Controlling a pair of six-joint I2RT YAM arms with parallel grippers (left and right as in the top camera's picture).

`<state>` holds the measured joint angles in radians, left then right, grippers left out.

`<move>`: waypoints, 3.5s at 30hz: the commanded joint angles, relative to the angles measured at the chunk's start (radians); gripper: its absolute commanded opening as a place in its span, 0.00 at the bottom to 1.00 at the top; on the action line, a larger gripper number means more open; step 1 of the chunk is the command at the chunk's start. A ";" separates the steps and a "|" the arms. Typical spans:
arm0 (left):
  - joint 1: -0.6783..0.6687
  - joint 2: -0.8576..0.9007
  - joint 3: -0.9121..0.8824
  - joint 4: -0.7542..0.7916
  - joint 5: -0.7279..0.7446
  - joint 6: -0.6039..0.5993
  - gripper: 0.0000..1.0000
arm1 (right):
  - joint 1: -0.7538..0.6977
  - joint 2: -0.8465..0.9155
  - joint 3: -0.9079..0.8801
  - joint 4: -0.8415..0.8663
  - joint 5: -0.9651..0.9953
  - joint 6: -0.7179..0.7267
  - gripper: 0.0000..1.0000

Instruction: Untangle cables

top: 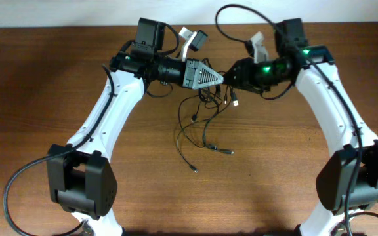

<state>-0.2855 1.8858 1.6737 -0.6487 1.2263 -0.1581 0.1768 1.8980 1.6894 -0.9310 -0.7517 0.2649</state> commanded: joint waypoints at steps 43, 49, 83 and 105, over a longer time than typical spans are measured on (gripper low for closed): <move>-0.001 -0.018 0.014 -0.326 -1.407 0.151 0.26 | -0.389 -0.775 0.151 -0.306 0.117 -0.002 0.04; -0.001 0.020 0.013 -0.327 -1.407 0.151 0.26 | -0.389 -0.735 0.535 -0.384 0.194 0.059 0.04; 0.096 0.108 0.102 -0.341 -0.938 0.288 1.00 | -0.277 0.303 0.766 -0.756 0.555 -0.093 0.69; 0.096 0.108 0.097 -0.352 -0.960 0.283 0.99 | 0.093 0.336 0.074 -0.002 0.409 0.750 0.82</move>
<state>-0.1947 1.9999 1.7767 -1.0023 0.2653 0.1127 0.2379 2.2452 1.7721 -0.9436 -0.3843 0.9478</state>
